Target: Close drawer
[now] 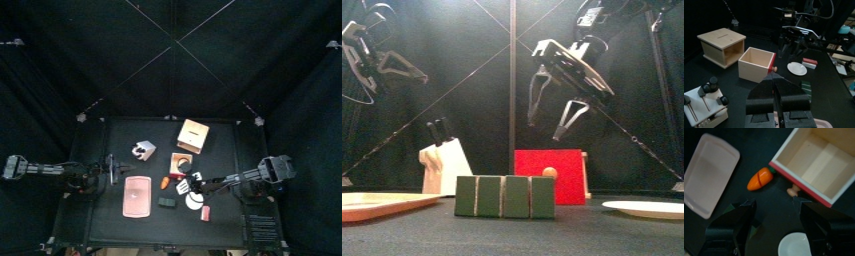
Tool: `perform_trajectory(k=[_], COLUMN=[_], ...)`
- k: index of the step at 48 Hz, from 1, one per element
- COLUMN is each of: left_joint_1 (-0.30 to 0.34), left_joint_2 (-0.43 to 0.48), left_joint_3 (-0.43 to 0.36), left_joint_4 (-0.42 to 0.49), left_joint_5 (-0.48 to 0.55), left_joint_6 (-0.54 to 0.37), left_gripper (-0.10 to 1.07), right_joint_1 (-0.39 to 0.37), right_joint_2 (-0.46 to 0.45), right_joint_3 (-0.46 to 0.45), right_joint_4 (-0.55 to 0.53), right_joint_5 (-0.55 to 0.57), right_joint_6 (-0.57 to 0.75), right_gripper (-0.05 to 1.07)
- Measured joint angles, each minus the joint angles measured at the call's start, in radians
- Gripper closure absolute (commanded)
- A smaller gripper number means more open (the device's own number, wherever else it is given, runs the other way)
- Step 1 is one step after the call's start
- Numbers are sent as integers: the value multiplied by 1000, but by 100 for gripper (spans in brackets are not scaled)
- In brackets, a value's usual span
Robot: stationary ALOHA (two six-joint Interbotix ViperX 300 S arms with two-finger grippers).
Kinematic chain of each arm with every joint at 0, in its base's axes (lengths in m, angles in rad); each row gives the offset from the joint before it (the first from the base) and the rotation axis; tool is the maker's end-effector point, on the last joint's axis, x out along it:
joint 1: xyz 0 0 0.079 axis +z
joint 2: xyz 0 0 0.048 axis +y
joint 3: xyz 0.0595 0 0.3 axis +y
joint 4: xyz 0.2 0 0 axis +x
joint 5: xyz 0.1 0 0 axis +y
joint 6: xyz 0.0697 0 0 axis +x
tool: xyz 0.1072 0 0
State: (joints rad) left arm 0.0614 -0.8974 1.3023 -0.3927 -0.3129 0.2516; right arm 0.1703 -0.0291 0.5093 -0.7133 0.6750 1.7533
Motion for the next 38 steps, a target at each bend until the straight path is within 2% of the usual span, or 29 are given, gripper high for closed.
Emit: perform_trajectory(k=[7, 17, 25, 38], left_joint_1=[2, 0, 2, 2], left_joint_2=[0, -2, -2, -2], left_joint_3=[0, 3, 6, 14], left_joint_4=[0, -23, -28, -28], left_joint_5=[0, 2, 6, 8], left_joint_6=[-2, -3, -5, -5], left_gripper=[72, 72, 72, 72], right_joint_1=[17, 37, 41, 35], right_joint_2=[15, 72, 84, 120], right_joint_3=[-9, -9, 6, 14], right_joint_4=[-43, -80, -84, -60], right_joint_5=[63, 46, 43, 25], right_joint_6=[210, 417, 477, 480], right_gripper=[10, 10, 11, 11])
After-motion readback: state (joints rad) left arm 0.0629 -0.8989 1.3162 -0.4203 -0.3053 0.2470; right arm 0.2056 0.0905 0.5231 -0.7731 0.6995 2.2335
